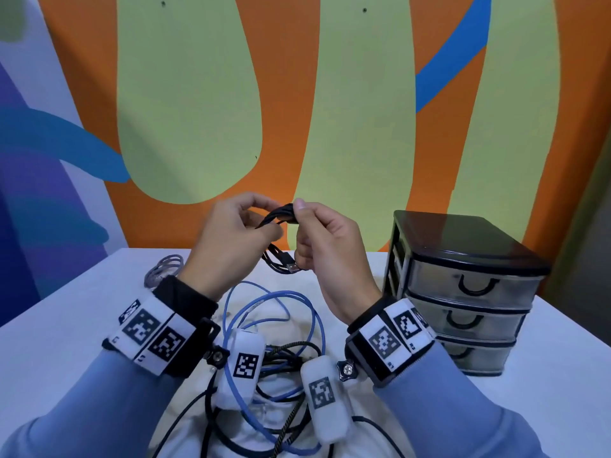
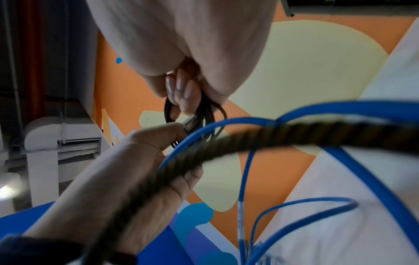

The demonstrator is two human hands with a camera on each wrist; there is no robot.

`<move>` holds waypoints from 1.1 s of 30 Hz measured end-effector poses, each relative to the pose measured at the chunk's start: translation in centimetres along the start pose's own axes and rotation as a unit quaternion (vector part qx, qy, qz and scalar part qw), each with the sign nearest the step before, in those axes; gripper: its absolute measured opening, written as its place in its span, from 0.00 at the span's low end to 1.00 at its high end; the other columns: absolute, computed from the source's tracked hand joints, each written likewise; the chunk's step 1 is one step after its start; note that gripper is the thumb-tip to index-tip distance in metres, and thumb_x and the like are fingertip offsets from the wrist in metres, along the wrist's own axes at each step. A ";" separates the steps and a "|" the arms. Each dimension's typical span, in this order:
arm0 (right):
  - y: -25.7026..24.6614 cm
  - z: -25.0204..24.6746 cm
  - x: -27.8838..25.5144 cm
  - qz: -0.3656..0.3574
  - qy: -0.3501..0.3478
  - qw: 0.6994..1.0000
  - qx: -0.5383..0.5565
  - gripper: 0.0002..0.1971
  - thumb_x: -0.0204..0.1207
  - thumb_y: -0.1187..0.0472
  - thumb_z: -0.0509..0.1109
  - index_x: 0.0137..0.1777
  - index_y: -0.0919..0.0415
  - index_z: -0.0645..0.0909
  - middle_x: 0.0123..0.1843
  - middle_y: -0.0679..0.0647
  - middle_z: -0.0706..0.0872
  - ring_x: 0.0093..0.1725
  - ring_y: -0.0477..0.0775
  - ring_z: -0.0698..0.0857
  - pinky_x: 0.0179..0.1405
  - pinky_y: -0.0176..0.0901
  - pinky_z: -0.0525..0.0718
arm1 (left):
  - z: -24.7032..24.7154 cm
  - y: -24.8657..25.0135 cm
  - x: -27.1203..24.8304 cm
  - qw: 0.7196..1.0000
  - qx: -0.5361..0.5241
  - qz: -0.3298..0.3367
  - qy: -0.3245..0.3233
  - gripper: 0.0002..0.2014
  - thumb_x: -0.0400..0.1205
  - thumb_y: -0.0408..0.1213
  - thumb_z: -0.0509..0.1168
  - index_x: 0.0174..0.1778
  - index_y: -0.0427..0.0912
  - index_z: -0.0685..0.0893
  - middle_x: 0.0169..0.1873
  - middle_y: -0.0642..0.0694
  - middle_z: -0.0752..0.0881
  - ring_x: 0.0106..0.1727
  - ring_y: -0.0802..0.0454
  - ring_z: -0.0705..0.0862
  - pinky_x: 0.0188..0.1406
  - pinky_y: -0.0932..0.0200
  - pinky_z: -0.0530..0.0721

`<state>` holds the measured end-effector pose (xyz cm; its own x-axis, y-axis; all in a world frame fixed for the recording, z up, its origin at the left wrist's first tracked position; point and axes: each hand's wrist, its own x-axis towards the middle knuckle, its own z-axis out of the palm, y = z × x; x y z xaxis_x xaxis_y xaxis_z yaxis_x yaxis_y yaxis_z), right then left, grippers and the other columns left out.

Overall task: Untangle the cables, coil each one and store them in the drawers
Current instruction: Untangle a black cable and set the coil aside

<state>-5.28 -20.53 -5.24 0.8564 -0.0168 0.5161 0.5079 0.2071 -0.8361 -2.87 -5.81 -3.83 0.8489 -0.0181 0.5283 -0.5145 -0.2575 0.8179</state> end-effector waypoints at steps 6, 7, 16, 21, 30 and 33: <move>-0.2 0.4 0.0 0.034 0.012 0.997 0.066 0.10 0.92 0.59 0.65 0.50 0.59 0.84 0.26 0.45 0.61 0.25 0.47 0.60 0.24 0.36 0.62 | -0.2 1.0 -0.5 0.995 -0.084 -0.031 -0.035 0.15 0.84 0.25 0.71 0.63 0.43 0.88 0.40 0.40 0.95 0.41 0.43 0.90 0.55 0.38 0.90; -0.2 0.3 0.0 0.044 0.022 0.995 0.090 0.07 0.91 0.60 0.66 0.51 0.60 0.80 0.26 0.46 0.62 0.25 0.47 0.60 0.24 0.37 0.62 | -0.5 1.2 -0.4 0.988 -0.140 -0.043 -0.050 0.16 0.83 0.23 0.72 0.65 0.41 0.88 0.43 0.39 0.95 0.44 0.45 0.90 0.54 0.42 0.88; 0.1 -1.2 1.0 0.087 0.043 0.979 0.181 0.05 0.89 0.61 0.69 0.60 0.60 0.83 0.35 0.51 0.71 0.29 0.47 0.64 0.27 0.35 0.68 | -1.7 0.9 0.1 0.990 -0.115 0.055 -0.052 0.27 0.81 0.27 0.77 0.74 0.47 0.77 0.48 0.41 0.96 0.51 0.45 0.92 0.66 0.49 0.87; 0.3 -1.4 1.1 0.055 0.048 0.991 0.109 0.06 0.89 0.63 0.69 0.56 0.61 0.87 0.33 0.47 0.68 0.28 0.45 0.63 0.26 0.34 0.65 | -1.5 0.9 0.1 0.982 -0.180 -0.010 -0.058 0.29 0.75 0.34 0.80 0.72 0.41 0.80 0.49 0.42 0.96 0.52 0.49 0.92 0.64 0.54 0.87; 0.1 -2.0 1.5 0.075 0.094 0.977 0.174 0.09 0.89 0.66 0.68 0.62 0.69 0.86 0.28 0.47 0.61 0.25 0.45 0.61 0.21 0.32 0.67 | -1.9 -0.6 1.1 0.933 -0.325 -0.152 0.014 0.05 0.89 0.33 0.68 0.58 0.39 0.88 0.47 0.43 0.93 0.39 0.55 0.84 0.42 0.63 0.90; 0.3 -2.2 1.5 0.070 0.109 0.984 0.119 0.11 0.89 0.63 0.68 0.63 0.68 0.87 0.28 0.46 0.63 0.26 0.46 0.63 0.23 0.33 0.69 | -1.5 -0.4 1.1 0.926 -0.358 -0.119 0.001 0.07 0.89 0.34 0.68 0.60 0.39 0.88 0.43 0.45 0.91 0.39 0.56 0.82 0.44 0.64 0.90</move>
<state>-3.64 -22.64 -5.07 0.9293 -0.1765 0.3243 0.3693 0.4455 -0.8156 -1.87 -4.26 -3.22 0.9484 -0.0415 0.3143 -0.2625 0.4533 0.8518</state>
